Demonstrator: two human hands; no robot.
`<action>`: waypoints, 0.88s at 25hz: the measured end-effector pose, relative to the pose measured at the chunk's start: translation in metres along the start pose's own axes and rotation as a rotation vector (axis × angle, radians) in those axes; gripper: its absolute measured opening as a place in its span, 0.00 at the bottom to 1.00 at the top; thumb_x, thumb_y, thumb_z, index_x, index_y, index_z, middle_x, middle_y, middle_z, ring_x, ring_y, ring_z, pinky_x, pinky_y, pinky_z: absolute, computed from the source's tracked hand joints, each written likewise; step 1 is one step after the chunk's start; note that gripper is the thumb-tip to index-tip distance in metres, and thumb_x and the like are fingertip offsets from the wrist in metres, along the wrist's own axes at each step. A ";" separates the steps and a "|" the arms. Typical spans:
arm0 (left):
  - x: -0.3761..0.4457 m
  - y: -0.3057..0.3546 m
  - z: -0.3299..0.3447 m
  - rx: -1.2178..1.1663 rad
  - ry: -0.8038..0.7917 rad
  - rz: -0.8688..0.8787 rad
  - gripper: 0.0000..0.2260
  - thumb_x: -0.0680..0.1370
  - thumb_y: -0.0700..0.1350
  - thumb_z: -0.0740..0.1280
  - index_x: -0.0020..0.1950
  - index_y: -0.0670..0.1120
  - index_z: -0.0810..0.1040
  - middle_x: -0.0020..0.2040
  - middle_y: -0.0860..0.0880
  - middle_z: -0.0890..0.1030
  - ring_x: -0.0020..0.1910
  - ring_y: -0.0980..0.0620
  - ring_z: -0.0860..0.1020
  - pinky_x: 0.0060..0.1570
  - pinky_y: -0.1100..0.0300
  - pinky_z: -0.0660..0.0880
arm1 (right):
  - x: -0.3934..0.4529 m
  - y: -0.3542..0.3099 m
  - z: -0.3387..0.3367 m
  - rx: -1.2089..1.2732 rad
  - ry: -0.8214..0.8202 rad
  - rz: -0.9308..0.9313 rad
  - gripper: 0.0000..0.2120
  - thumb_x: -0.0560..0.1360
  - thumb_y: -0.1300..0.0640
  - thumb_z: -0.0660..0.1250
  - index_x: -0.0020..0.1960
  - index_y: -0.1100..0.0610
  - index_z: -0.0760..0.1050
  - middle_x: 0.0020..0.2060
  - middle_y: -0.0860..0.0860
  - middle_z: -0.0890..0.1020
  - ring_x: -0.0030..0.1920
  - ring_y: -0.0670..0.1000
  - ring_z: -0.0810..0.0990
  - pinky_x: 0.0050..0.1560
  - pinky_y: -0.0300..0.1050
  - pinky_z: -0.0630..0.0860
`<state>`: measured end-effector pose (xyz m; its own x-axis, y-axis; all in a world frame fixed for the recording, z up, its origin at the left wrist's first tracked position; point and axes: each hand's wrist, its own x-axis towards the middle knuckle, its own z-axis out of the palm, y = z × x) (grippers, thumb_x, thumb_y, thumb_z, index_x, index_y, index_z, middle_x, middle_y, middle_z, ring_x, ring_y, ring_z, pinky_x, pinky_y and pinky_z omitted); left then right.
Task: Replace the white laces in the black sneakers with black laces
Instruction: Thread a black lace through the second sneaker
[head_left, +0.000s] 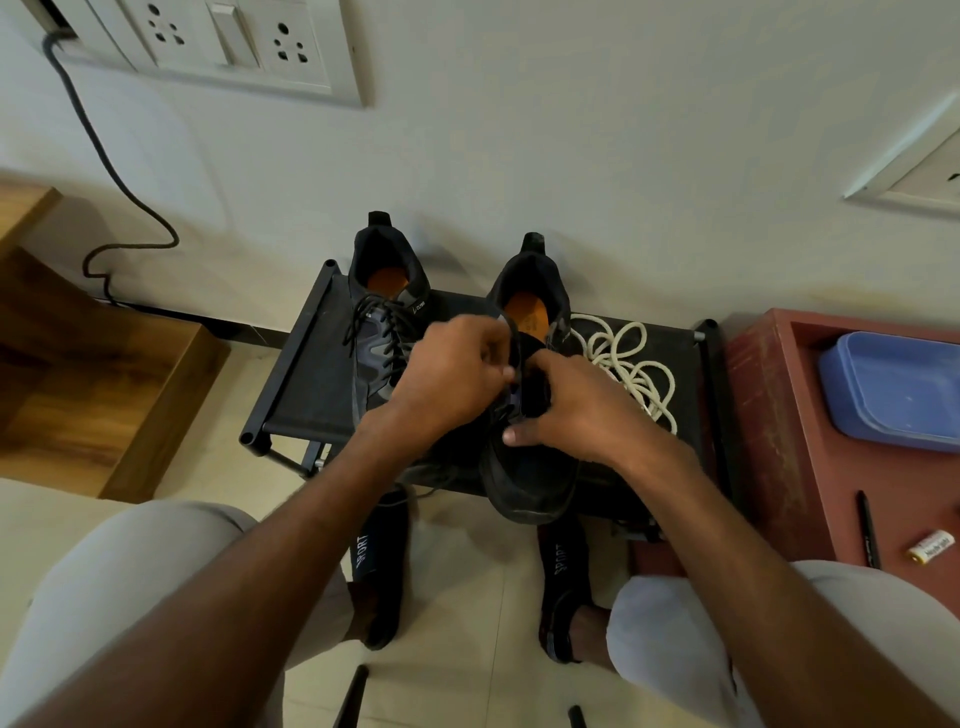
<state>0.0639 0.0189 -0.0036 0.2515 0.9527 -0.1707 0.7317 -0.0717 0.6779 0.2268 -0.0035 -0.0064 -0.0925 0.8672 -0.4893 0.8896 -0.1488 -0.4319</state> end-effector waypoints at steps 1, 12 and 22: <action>0.002 0.006 -0.009 -0.174 0.049 -0.010 0.05 0.81 0.40 0.69 0.45 0.45 0.76 0.41 0.48 0.82 0.40 0.52 0.80 0.40 0.56 0.76 | -0.002 0.000 0.001 -0.102 0.013 -0.002 0.42 0.66 0.42 0.82 0.74 0.46 0.66 0.64 0.51 0.74 0.61 0.56 0.79 0.59 0.59 0.80; 0.001 -0.002 -0.002 0.262 -0.210 -0.004 0.09 0.78 0.52 0.74 0.46 0.47 0.80 0.41 0.50 0.80 0.40 0.50 0.80 0.36 0.60 0.73 | -0.001 0.002 0.003 -0.188 0.069 -0.042 0.53 0.63 0.38 0.83 0.79 0.42 0.57 0.68 0.52 0.70 0.64 0.59 0.78 0.59 0.59 0.80; 0.011 0.008 -0.041 -0.903 0.161 -0.023 0.07 0.86 0.43 0.62 0.47 0.45 0.71 0.31 0.53 0.74 0.29 0.54 0.73 0.30 0.60 0.66 | 0.004 0.007 0.004 -0.225 0.077 -0.055 0.54 0.62 0.36 0.83 0.80 0.44 0.57 0.69 0.54 0.71 0.69 0.59 0.73 0.64 0.62 0.76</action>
<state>0.0464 0.0404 0.0291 0.1023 0.9855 -0.1353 -0.0545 0.1414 0.9885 0.2310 -0.0031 -0.0146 -0.1172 0.9062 -0.4063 0.9621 0.0022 -0.2726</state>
